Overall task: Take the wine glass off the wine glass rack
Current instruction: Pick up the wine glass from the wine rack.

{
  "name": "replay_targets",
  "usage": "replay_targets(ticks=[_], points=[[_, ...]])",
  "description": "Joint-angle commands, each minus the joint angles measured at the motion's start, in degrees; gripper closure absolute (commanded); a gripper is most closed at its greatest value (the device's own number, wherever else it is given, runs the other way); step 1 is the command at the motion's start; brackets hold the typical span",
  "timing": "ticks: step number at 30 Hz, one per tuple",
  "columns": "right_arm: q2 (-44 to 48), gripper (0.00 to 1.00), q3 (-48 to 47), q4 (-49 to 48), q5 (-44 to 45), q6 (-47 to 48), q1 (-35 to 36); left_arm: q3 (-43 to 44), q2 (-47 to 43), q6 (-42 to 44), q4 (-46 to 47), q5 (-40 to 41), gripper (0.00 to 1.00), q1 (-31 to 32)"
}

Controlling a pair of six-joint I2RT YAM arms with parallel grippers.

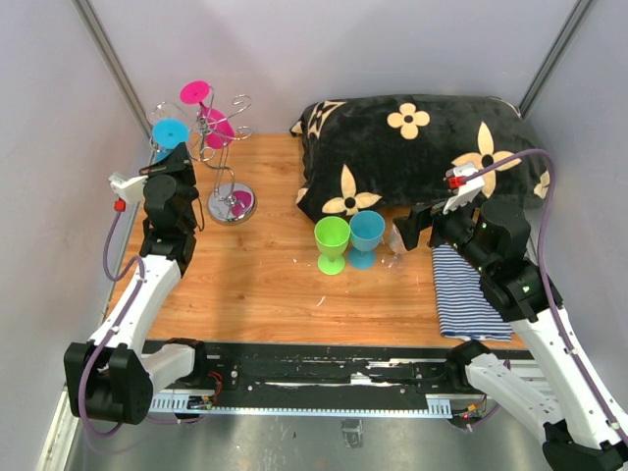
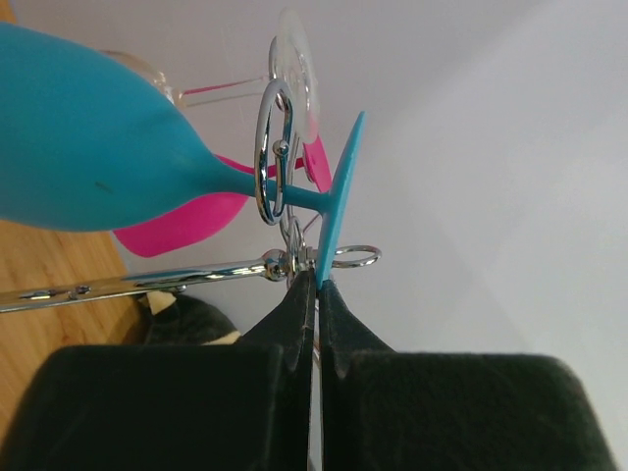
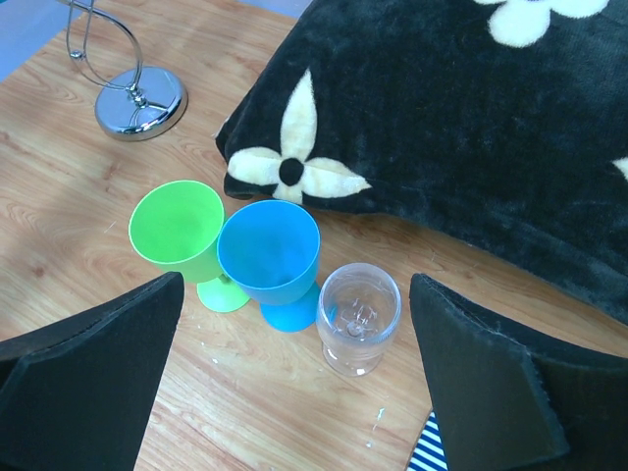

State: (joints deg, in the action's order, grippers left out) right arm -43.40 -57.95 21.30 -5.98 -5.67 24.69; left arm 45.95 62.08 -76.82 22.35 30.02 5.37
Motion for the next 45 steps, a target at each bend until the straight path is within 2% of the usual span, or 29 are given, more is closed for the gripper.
replay_targets(ticks=[1, 5, 12, 17, 25, 39, 45], points=[[0.2, 0.02, 0.6, -0.7, 0.1, -0.3, -0.9, 2.3, 0.6, 3.5, 1.0, 0.5, 1.00, -2.1], [0.1, 0.02, 0.8, -1.2, 0.1, -0.2, -0.8, 5.0, 2.5, 6.3, 2.1, -3.7, 1.00, -4.0], [0.3, 0.02, 1.2, -1.4, 0.1, -0.3, -0.8, 7.2, 3.3, 8.2, -3.2, -11.6, 0.99, -5.3], [0.3, 0.02, 0.7, -0.8, -0.4, -0.4, -0.8, 4.1, 2.5, 6.2, -2.4, -12.6, 1.00, -7.4], [0.2, 0.02, 0.3, -0.7, -0.8, -1.0, -0.8, 5.1, 3.1, 6.4, 0.5, -10.7, 1.00, -10.0], [0.0, 0.02, 0.5, -1.2, -1.1, -1.3, -0.8, 5.9, 6.5, 6.2, 4.8, -18.9, 0.99, -10.4], [-0.2, 0.02, 0.2, -0.8, -1.3, -1.4, -0.8, 5.9, 5.5, 7.4, 3.4, -26.4, 0.99, -10.4]])
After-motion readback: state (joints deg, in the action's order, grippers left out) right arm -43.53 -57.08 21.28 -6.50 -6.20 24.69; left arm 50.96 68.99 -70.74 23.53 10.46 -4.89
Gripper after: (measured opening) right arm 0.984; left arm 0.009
